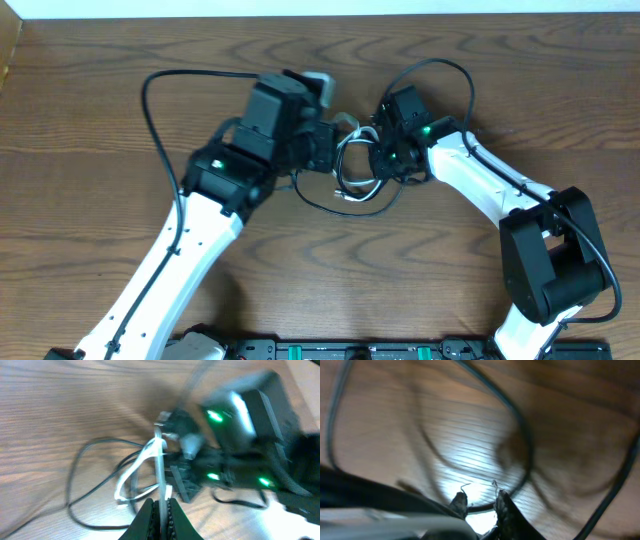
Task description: Untangle cables
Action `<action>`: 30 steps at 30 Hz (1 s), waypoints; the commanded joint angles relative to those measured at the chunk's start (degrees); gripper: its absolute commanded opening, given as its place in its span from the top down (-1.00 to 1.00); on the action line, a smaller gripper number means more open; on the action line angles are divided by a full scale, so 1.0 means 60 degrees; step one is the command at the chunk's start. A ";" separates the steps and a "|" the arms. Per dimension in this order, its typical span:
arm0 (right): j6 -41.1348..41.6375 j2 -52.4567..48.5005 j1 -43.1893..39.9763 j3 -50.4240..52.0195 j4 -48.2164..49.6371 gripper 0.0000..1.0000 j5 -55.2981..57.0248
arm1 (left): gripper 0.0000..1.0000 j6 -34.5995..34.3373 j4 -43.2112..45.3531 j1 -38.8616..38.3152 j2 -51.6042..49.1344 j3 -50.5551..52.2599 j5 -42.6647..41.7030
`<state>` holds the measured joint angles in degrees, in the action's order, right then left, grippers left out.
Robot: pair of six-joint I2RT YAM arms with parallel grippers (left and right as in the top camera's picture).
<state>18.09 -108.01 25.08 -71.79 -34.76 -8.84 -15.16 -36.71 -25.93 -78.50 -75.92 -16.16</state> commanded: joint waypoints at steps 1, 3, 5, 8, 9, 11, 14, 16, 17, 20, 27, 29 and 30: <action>0.1231 -0.0127 -0.0310 0.0222 -0.0069 0.77 0.0732 | 0.86 -0.0022 -0.0098 0.0831 0.0535 -0.0594 0.0135; 0.1271 -0.0127 -0.0466 0.0266 -0.0138 0.80 0.0732 | 0.86 -0.0022 -0.0091 0.1351 0.0787 -0.0652 0.0131; 0.1268 -0.0127 -0.0608 0.0291 -0.0204 0.81 0.0729 | 0.85 -0.0124 -0.0109 0.1916 0.1082 -0.0659 0.0131; 0.1260 -0.0127 -0.0739 0.0291 -0.0280 0.81 0.0692 | 0.86 -0.0200 -0.0372 0.2830 0.1504 -0.0656 0.0131; 0.1260 -0.0127 -0.0736 0.0291 -0.0280 0.81 0.0688 | 0.86 -0.0200 -0.0466 0.2998 0.1559 -0.0656 0.0127; 0.1257 -0.0127 -0.0736 0.0291 -0.0284 0.81 0.0685 | 0.86 -0.0197 -0.0688 0.3238 0.1585 -0.0656 0.0131; 0.1075 -0.0127 -0.0736 0.0291 -0.0280 0.78 0.0419 | 0.85 -0.0146 -0.1031 0.3475 0.1548 -0.0656 0.0142; 0.0889 -0.0127 -0.0736 0.0291 -0.0280 0.73 0.0182 | 0.86 -0.0004 -0.1184 0.3599 0.1526 -0.0656 0.0135; 0.0769 -0.0127 -0.0736 0.0291 -0.0280 0.72 0.0051 | 0.86 0.0025 -0.1235 0.3628 0.1526 -0.0656 0.0142; 0.0102 -0.0095 -0.0736 0.0270 -0.0288 0.67 -0.0725 | 0.86 0.0117 -0.1424 0.3643 0.1490 -0.0656 0.0470; -0.0718 0.0583 -0.0736 0.0000 -0.0681 0.48 -0.1628 | 0.83 0.0386 -0.2324 0.3643 0.1351 -0.0656 0.0477; -0.0747 0.0885 -0.0736 -0.0040 -0.0758 0.33 -0.1628 | 0.67 0.0597 -0.2648 0.3643 0.1264 -0.0652 0.0306; -0.0743 0.1013 -0.0736 -0.0040 -0.0783 0.28 -0.1625 | 0.53 0.0681 -0.2779 0.3643 0.1209 -0.0652 0.0226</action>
<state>15.73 -106.17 21.12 -70.70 -39.24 -16.56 -13.43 -52.01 -4.49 -70.15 -78.48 -14.28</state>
